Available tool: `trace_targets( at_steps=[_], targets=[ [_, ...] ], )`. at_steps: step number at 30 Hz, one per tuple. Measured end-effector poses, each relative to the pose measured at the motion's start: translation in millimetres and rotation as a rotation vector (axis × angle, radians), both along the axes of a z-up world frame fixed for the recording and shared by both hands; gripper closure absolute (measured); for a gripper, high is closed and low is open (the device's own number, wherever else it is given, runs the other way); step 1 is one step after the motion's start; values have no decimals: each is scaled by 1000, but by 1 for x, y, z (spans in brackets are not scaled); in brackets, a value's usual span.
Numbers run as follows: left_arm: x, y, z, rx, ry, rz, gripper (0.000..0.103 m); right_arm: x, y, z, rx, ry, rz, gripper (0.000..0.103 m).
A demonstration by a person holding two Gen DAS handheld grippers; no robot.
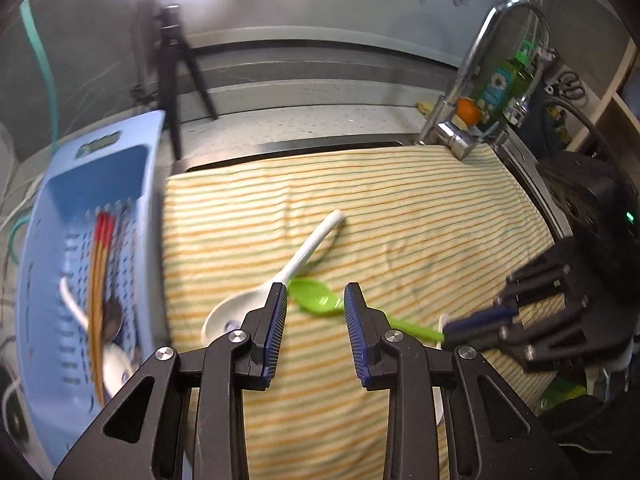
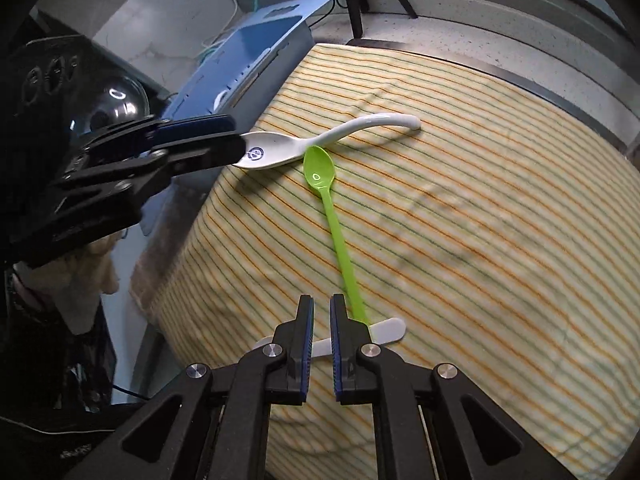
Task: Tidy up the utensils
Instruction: 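Lower the left gripper onto the green plastic spoon while the right gripper moves toward the white spork, then close the left gripper on the green spoon while the right gripper closes on the white spork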
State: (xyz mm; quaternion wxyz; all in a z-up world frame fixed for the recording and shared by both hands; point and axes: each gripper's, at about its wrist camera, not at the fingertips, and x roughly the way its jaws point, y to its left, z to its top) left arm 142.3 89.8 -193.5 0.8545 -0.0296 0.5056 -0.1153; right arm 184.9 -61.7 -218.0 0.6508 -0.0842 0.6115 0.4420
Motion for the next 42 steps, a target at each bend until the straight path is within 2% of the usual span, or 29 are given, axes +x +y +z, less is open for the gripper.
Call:
trace_targets(
  at_steps=[6, 12, 16, 24, 33, 39, 42],
  targets=[
    [39, -31, -28, -40, 123, -124, 75, -12, -3, -15, 52, 78, -97, 95],
    [52, -46, -48, -27, 204, -166, 75, -10, -10, -34, 74, 131, -223, 95],
    [53, -46, -58, -24, 249, -176, 75, -12, -16, -39, 69, 131, -262, 95],
    [29, -40, -60, -24, 255, -157, 75, 5, -24, -39, 54, 100, -307, 95],
    [-8, -28, -62, -94, 265, -104, 75, 23, -11, -39, 36, 60, -305, 95],
    [-27, -28, -58, -117, 240, -95, 75, 32, 4, -39, 37, 60, -291, 95],
    [-31, -27, -53, -78, 217, -96, 75, 30, -1, -36, 34, 65, -312, 95]
  ],
)
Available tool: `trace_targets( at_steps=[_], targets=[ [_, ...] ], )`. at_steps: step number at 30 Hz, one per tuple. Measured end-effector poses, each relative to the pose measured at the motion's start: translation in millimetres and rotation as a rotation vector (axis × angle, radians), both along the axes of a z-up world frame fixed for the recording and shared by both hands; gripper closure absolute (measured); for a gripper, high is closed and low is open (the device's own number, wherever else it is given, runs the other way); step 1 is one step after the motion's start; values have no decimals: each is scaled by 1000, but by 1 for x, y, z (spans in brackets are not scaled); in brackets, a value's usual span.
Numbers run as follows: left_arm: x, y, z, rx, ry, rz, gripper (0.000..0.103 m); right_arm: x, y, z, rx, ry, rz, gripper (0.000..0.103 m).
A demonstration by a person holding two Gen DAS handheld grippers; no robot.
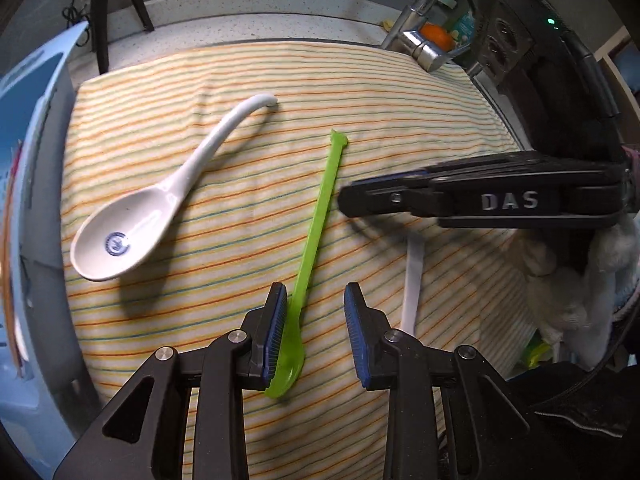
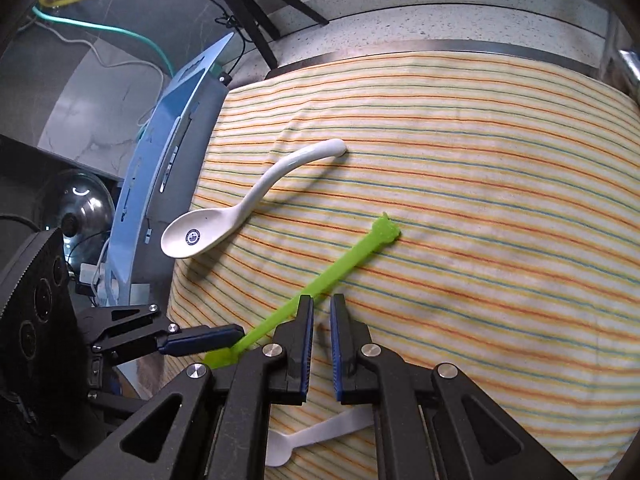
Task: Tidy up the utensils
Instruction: 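Close the left gripper on the green spoon while the right gripper closes on the white spork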
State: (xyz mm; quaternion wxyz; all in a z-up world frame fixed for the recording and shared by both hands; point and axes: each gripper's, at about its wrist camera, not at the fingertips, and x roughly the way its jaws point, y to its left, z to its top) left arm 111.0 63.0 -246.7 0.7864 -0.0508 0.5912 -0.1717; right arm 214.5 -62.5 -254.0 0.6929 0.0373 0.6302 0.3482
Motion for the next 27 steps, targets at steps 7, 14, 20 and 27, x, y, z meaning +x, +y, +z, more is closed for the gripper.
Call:
trace_targets(
  at_steps=[7, 14, 20, 27],
  targets=[
    [19, -9, 5, 40, -28, -78, 75, -34, -54, 19, 51, 35, -151, 74],
    [22, -33, -6, 122, -16, -209, 75, -63, -65, -3, 40, 149, -231, 74],
    [25, -34, -9, 115, -41, -213, 81, -63, -56, -10, 46, 179, -327, 74],
    [14, -17, -8, 88, -65, -147, 94, -60, -20, -6, -43, 57, -270, 91]
  ],
)
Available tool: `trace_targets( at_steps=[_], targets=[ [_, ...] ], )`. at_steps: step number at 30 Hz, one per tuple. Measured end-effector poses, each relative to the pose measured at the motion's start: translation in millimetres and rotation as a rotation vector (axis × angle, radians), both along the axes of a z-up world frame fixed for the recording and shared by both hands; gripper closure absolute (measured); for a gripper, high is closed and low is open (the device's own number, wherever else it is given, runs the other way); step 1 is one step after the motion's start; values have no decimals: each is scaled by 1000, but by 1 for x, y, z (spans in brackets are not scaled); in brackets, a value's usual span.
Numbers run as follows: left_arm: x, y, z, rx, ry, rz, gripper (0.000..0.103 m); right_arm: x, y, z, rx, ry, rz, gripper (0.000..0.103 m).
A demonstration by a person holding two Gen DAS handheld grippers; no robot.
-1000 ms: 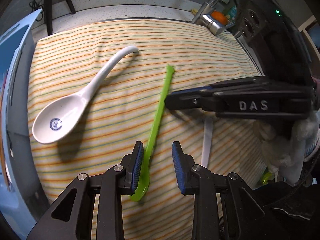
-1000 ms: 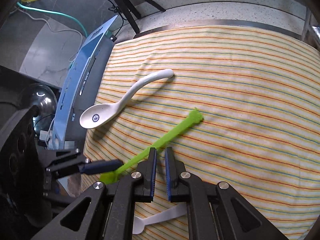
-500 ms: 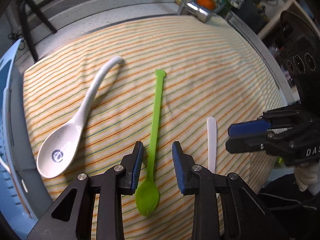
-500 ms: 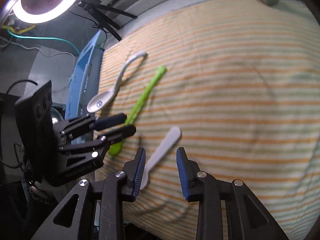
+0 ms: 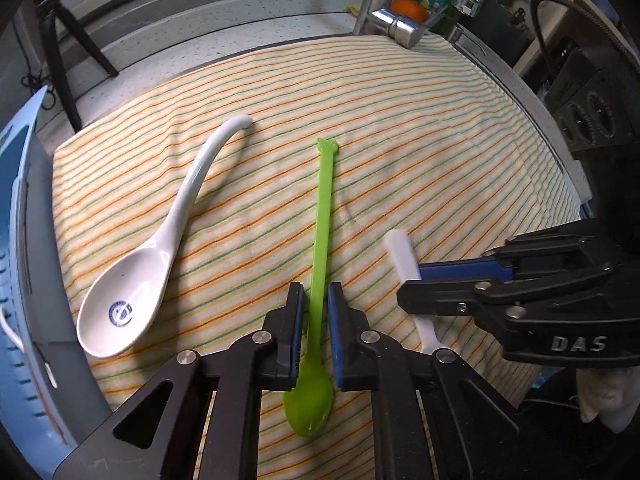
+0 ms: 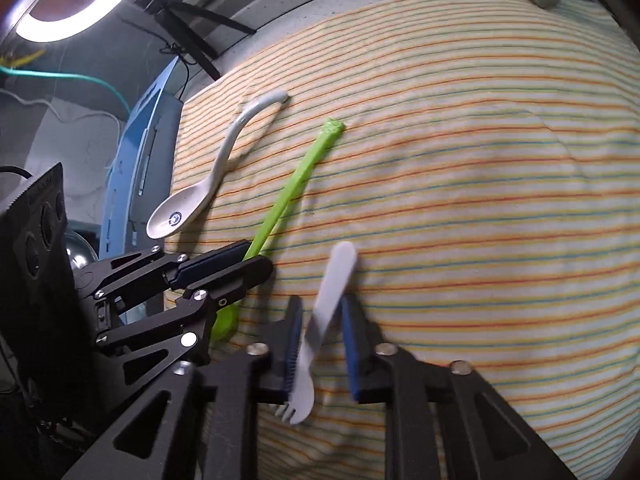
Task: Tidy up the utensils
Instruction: 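Close the left gripper on the green spoon while the right gripper closes on the white spork, then carry the green spoon and white spork into the basket and open both grippers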
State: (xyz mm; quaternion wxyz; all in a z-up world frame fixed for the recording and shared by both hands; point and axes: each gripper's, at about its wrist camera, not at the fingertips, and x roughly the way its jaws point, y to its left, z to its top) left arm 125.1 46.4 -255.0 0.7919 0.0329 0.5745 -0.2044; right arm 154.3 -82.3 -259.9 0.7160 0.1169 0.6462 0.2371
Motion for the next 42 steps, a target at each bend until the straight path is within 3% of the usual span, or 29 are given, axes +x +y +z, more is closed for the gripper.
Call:
trace_targets(
  at_steps=[8, 10, 19, 23, 29, 33, 36, 42],
  targets=[
    [-25, 31, -5, -188, 1, 247, 97, 5, -13, 1, 20, -27, -9, 97],
    [-32, 32, -5, -203, -5, 286, 97, 7, -21, 2, 27, -29, -32, 98],
    [-24, 13, -4, -121, -29, 265, 97, 3, -25, 1, 37, -44, -30, 100],
    [-28, 21, -1, -197, -20, 305, 98, 2, -25, 5, 47, -51, -32, 100],
    [-34, 31, 17, -217, -66, 322, 98, 5, -30, 18, 81, -71, -49, 100],
    [-30, 26, 12, -169, -52, 302, 98, 8, -29, 23, 89, -79, -49, 100],
    [-25, 20, 4, -135, -24, 289, 86, 7, -31, 22, 90, -73, -52, 100],
    [-18, 5, -1, -55, -52, 239, 87, 4, -32, 17, 90, -57, -59, 100]
  ],
)
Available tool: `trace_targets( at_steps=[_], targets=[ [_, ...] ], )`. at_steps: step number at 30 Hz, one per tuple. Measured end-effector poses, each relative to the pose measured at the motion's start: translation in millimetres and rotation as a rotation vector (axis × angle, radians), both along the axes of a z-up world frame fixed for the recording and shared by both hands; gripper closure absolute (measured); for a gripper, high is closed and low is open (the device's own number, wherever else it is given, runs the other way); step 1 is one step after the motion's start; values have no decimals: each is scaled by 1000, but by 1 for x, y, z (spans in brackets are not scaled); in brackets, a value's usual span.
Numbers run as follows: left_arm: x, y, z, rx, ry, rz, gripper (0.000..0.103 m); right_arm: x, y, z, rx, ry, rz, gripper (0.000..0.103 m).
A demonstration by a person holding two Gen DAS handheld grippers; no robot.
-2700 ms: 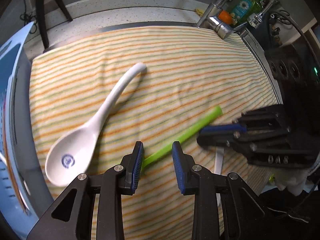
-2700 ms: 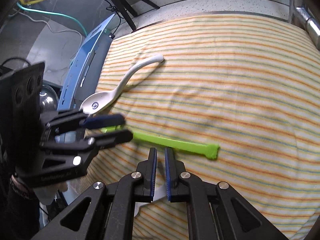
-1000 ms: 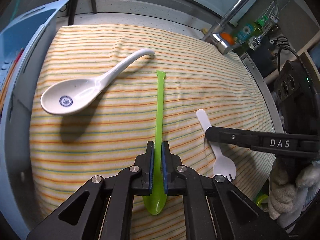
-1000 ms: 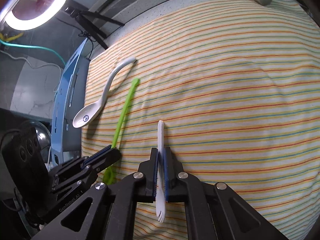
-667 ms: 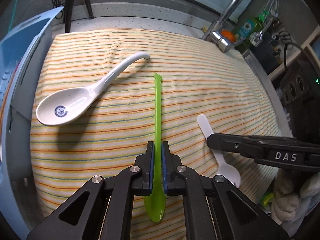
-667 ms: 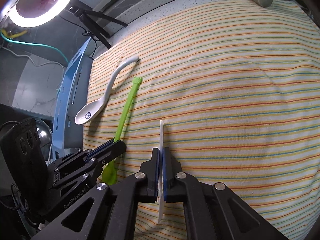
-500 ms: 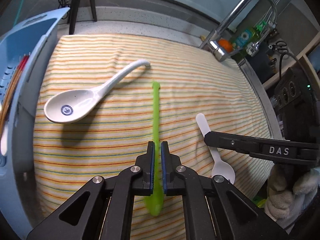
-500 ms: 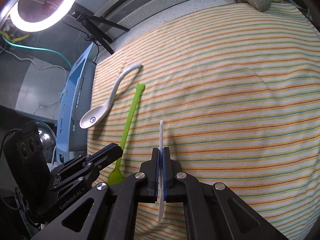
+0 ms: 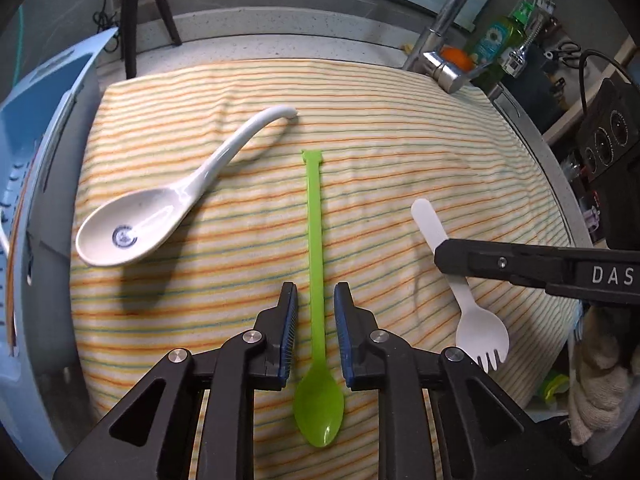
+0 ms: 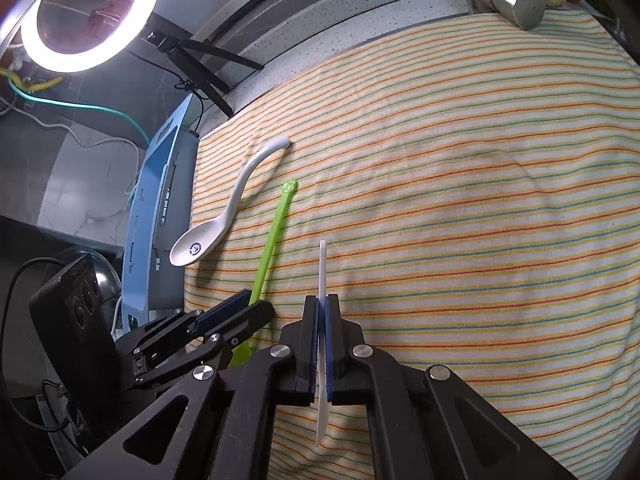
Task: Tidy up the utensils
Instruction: 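Carry the green spoon and white spork into the basket and open both grippers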
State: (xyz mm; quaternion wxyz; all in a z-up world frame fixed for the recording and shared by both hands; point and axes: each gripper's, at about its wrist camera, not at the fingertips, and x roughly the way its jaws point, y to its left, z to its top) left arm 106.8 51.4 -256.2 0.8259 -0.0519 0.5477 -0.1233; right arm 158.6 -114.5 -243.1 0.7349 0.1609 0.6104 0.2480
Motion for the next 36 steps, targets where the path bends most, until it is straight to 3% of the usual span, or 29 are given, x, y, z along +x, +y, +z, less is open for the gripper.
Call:
trace_targets(
  at_steps=[1, 2, 9, 15, 23, 30, 36],
  targets=[
    [1, -2, 0, 29, -17, -8, 96, -1, -1, -1, 1, 2, -3, 100],
    [3, -3, -1, 45, -25, -11, 98, -1, -2, -1, 0, 3, -5, 100],
    [-2, 17, 14, -86, -23, 43, 98, 1, -4, 3, 11, -3, -19, 100],
    [-11, 42, 45, -110, -93, 92, 98, 7, 13, 21, 47, -32, 6, 100],
    [-21, 112, 75, -104, -161, 212, 98, 23, 75, 60, 117, -113, 84, 100],
    [-22, 170, 78, -97, -175, 322, 98, 38, 142, 88, 168, -173, 154, 100],
    [-17, 209, 71, -82, -159, 382, 98, 45, 202, 89, 206, -145, 200, 100]
  ],
)
